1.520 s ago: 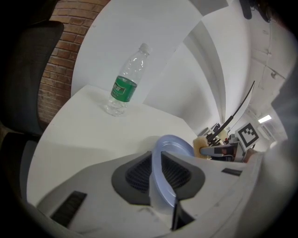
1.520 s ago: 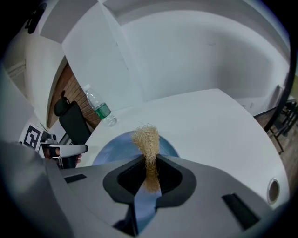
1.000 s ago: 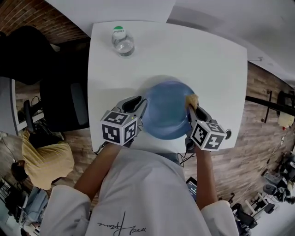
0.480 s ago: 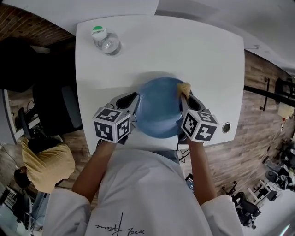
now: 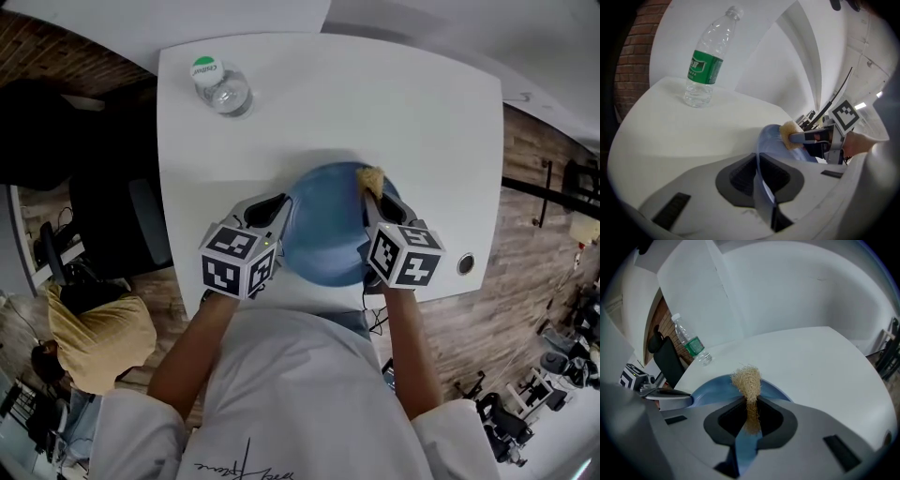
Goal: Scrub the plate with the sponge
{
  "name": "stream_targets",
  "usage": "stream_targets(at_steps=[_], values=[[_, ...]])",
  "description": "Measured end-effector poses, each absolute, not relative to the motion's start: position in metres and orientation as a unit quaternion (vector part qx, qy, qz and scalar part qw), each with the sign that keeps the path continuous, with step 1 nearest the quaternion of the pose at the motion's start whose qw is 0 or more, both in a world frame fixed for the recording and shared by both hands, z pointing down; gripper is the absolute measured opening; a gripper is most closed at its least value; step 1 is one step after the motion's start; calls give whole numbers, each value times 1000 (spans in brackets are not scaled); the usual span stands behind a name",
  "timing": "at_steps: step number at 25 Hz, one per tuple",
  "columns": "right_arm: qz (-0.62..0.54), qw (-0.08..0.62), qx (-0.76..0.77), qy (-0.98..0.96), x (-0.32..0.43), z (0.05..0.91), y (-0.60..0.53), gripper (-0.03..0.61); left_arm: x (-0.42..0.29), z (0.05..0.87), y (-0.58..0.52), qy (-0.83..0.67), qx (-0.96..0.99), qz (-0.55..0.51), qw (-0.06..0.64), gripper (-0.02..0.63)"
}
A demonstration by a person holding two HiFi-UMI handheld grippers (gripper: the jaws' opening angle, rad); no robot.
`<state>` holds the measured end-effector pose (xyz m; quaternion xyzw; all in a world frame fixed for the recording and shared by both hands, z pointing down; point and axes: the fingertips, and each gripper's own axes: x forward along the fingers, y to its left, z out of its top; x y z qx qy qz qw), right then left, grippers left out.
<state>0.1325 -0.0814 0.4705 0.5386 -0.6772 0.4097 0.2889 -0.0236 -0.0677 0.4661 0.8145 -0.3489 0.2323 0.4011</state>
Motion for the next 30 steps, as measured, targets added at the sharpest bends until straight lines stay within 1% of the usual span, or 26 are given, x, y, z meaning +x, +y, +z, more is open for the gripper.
stream_targets(at_steps=[11,15,22,30], values=[[414,289,533,-679,121,477,-83,40,-25,466,-65,-354,811,234,403,17],[415,287,530,-682,117,477,-88,40,-23,465,-68,-353,817,242,386,18],[423,284,519,-687,105,477,-89,40,-23,465,-66,-347,818,243,388,17],[407,304,507,-697,95,478,-92,40,-23,465,-68,-351,816,240,392,15]])
